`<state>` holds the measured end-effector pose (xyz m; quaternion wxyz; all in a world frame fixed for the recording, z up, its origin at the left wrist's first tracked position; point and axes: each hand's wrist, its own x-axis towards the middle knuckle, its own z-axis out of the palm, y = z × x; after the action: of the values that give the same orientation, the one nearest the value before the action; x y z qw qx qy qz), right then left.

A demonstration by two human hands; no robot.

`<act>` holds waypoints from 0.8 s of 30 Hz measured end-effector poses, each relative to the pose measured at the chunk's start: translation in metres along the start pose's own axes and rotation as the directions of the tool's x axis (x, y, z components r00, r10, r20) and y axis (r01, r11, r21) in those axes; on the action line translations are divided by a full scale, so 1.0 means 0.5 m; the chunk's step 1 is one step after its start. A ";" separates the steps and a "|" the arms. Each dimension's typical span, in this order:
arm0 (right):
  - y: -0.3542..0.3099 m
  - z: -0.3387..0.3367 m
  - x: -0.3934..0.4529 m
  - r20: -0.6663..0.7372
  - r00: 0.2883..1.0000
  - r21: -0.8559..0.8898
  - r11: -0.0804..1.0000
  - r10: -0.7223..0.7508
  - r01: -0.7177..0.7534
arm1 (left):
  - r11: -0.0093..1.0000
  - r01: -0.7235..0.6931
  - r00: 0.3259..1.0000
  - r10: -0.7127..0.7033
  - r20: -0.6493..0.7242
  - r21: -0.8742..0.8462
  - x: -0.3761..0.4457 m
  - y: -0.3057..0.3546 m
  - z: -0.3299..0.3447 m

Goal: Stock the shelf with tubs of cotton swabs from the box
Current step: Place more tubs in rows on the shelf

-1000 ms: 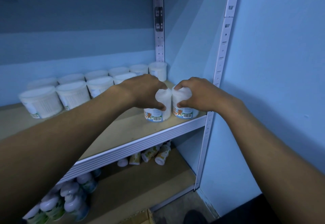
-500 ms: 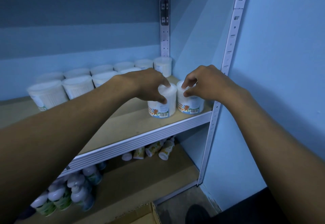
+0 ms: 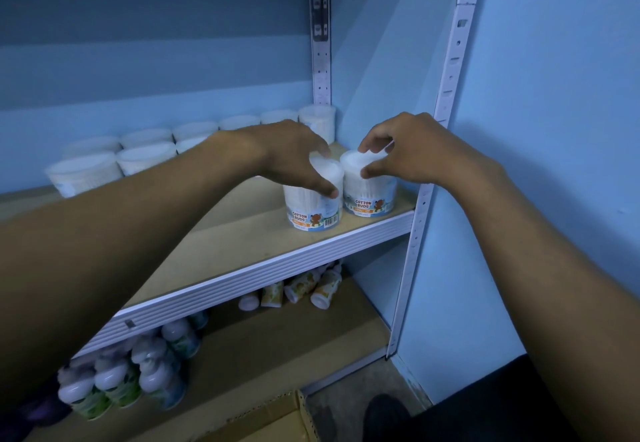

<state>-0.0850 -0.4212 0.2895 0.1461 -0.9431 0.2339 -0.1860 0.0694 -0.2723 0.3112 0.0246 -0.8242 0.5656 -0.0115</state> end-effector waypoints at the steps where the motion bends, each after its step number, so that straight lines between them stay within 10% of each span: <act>1: -0.002 0.006 0.001 -0.006 1.000 -0.003 1.000 -0.007 0.007 | 1.000 0.005 0.999 -0.005 0.036 -0.006 -0.001 -0.002 -0.002; 24: 0.002 -0.015 -0.007 0.050 0.999 -0.055 0.998 -0.020 0.022 | 1.000 0.016 1.000 -0.016 0.004 0.020 0.002 0.029 -0.010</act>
<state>-0.0914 -0.4216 0.2948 0.1236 -0.9535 0.2253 -0.1577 0.0559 -0.2787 0.3151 0.0340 -0.8285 0.5587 -0.0157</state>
